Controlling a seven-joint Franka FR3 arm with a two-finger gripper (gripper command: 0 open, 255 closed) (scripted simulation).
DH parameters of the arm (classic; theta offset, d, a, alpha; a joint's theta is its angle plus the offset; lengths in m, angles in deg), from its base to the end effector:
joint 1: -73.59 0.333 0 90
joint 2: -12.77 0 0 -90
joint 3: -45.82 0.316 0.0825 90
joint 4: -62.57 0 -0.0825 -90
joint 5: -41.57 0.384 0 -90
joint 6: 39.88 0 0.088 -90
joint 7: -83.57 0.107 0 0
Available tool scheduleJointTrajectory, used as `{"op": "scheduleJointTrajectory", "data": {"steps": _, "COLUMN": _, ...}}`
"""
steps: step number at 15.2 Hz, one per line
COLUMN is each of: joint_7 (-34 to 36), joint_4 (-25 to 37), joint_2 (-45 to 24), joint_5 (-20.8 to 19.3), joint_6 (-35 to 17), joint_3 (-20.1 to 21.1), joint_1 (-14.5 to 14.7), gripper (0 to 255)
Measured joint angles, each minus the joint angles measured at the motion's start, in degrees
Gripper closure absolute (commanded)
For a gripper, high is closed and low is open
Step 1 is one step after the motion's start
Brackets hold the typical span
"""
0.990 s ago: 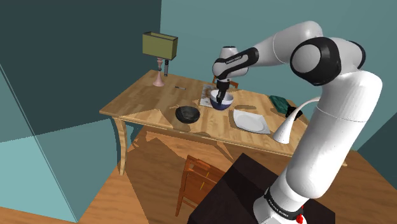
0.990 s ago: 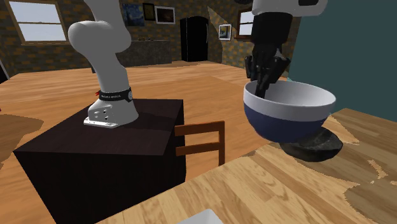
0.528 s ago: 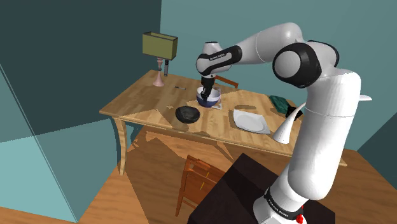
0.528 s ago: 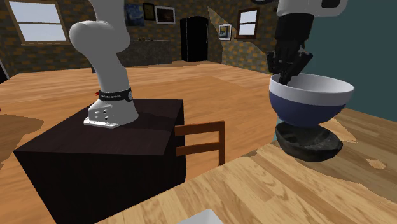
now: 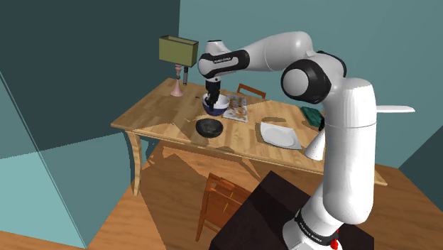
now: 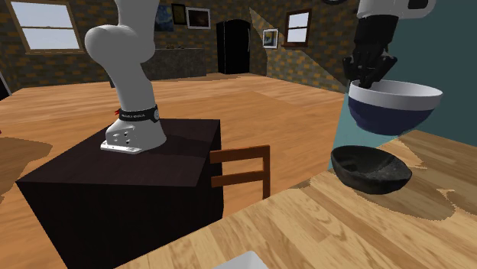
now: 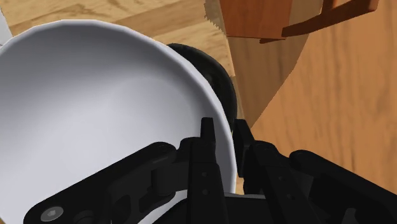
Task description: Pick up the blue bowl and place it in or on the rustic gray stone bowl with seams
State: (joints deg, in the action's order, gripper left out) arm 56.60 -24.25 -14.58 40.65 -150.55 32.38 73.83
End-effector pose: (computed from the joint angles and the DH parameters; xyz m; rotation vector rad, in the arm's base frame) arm 0.6700 -0.1343 0.3891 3.0129 0.4079 -0.1335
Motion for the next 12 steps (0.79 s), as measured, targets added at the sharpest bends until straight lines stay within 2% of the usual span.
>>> {"op": "scheduleJointTrajectory", "data": {"steps": 3, "joint_7": 0.59, "joint_4": 1.45, "joint_2": -1.55, "joint_5": 0.25, "joint_6": -0.02, "joint_3": 0.3, "joint_1": 0.26, "gripper": 255}}
{"op": "scheduleJointTrajectory", "data": {"steps": 12, "joint_7": 1.0, "joint_4": -1.95, "joint_2": -3.9, "joint_5": 0.6, "joint_6": -5.68, "joint_3": 0.59, "joint_1": 0.25, "gripper": 255}}
